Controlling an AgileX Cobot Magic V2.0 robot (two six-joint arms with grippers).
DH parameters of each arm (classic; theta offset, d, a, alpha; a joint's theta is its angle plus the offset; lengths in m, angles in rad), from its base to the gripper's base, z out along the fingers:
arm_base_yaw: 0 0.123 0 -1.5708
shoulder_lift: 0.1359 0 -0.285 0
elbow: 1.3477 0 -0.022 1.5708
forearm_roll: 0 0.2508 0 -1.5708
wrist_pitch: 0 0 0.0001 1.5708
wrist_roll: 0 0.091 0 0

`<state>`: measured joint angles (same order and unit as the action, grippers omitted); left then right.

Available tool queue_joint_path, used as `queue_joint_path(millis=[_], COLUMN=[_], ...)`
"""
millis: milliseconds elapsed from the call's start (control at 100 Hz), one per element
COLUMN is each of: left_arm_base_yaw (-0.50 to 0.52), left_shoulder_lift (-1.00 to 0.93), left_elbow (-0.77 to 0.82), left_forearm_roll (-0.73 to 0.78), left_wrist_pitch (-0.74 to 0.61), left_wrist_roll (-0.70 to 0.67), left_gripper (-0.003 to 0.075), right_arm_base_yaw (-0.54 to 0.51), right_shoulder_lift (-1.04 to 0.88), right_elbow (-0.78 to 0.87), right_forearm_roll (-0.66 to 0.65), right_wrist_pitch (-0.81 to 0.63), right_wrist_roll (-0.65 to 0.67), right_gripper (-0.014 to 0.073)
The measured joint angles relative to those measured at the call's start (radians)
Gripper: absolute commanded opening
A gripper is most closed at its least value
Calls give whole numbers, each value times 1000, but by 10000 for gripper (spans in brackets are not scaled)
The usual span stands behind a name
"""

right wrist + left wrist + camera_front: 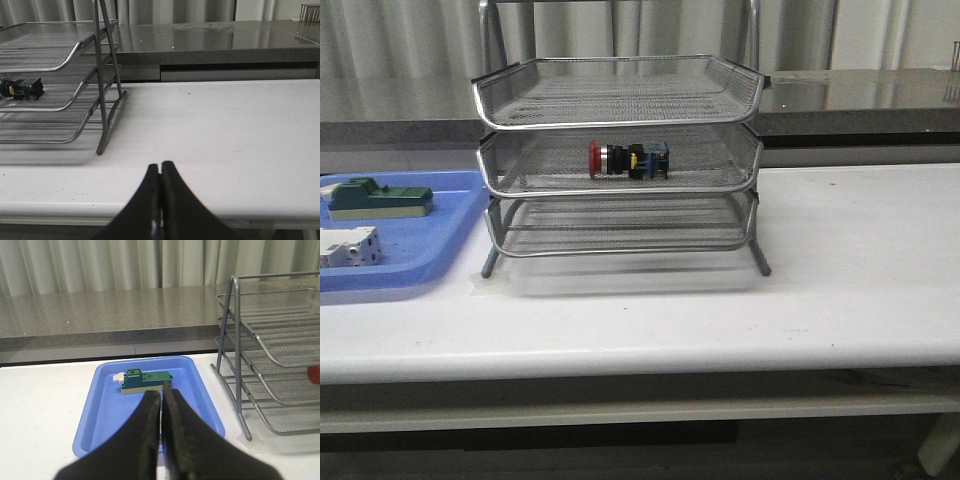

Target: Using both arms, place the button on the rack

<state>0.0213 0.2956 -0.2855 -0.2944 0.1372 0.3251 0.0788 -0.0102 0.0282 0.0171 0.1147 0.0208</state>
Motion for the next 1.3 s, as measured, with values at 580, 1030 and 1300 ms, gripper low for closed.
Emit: queue_joint_path(millis=[580, 1030, 1300], left_arm_base_yaw=[0, 0, 0], left_shoulder_lift=[0, -2, -92], left_elbow=[0, 0, 37], left_forearm_roll=[0, 63, 294], left_wrist_pitch=[0, 0, 2], left_wrist_roll=[0, -44, -277], left_gripper=[4, 4, 4], right_arm_base_yaw=[0, 0, 0], right_shoulder_lift=[0, 0, 0], right_elbow=[0, 0, 0], right_forearm_roll=[0, 0, 0], right_wrist_pitch=[0, 0, 0], right_wrist_roll=[0, 0, 0], right_gripper=[-67, -67, -67])
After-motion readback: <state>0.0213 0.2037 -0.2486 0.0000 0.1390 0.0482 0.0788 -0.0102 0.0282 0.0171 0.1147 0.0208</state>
